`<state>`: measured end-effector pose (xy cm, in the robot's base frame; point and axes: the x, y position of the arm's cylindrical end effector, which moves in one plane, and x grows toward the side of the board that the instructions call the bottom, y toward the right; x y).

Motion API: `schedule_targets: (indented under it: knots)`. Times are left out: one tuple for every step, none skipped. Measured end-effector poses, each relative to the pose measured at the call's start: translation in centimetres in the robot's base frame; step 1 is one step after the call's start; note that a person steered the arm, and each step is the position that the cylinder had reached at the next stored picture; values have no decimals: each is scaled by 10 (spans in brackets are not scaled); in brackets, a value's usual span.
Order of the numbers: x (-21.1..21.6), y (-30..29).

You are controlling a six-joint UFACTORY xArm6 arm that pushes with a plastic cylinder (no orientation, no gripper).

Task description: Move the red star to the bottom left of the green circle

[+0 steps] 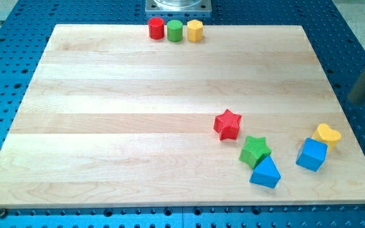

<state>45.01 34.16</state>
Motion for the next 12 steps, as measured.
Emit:
schedule_targets:
  knots:
    - [71,-68]
    - [71,-164]
    - [61,-295]
    - [29,-333]
    - [-51,-357]
    - [-24,-370]
    - [-5,-420]
    - [-31,-446]
    - [-20,-522]
    - [-55,-440]
    - [-87,-409]
    - [-97,-401]
